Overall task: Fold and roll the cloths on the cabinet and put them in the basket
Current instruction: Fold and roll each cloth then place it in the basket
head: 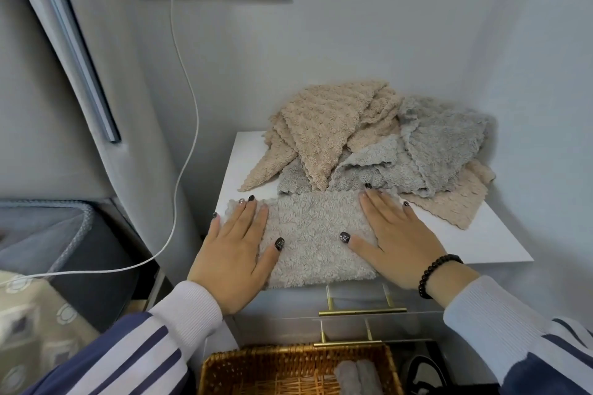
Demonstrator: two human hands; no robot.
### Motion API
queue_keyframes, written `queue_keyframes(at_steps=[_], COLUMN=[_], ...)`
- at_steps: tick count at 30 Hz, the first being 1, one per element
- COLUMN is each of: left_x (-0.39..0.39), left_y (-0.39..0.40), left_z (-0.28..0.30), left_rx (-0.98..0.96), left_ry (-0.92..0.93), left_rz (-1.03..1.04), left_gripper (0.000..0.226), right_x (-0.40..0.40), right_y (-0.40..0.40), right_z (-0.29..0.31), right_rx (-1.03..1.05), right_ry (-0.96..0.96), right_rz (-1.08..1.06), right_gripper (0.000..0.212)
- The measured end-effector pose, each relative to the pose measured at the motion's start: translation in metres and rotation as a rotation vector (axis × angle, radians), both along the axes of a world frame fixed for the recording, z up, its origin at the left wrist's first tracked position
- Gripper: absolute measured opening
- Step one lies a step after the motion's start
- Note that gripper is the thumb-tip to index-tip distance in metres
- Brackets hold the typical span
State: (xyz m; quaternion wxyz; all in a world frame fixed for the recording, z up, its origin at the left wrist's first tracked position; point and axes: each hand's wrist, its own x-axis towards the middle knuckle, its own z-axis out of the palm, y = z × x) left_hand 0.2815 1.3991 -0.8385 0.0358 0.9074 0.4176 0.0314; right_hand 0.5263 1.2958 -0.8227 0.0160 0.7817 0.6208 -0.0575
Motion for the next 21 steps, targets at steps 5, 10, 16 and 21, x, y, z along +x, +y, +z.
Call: queue_keyframes(at_steps=[5,10,16,21], left_x=[0.0,0.003,0.001,-0.009], left_y=[-0.011,-0.028,-0.022,-0.013], left_z=[0.001,-0.004,-0.013,-0.012], left_rx=[0.239,0.331,0.379,0.368], left_ry=[-0.069,-0.05,-0.055,-0.172], left_rz=[-0.184,-0.429,-0.454,-0.519], left_gripper=[0.067,0.072,0.088,0.056], right_x=[-0.006,-0.029,-0.021,-0.017], right_y=[-0.01,-0.021,-0.02,-0.028], right_z=[0.008,-0.001,-0.008,0.009], right_rx=[0.104,0.224,0.198,0.27], right_ry=[-0.005,-0.131,-0.08,0.125], right_rz=[0.083,0.41,0.426,0.399], right_gripper=[0.085,0.077,0.095,0.052])
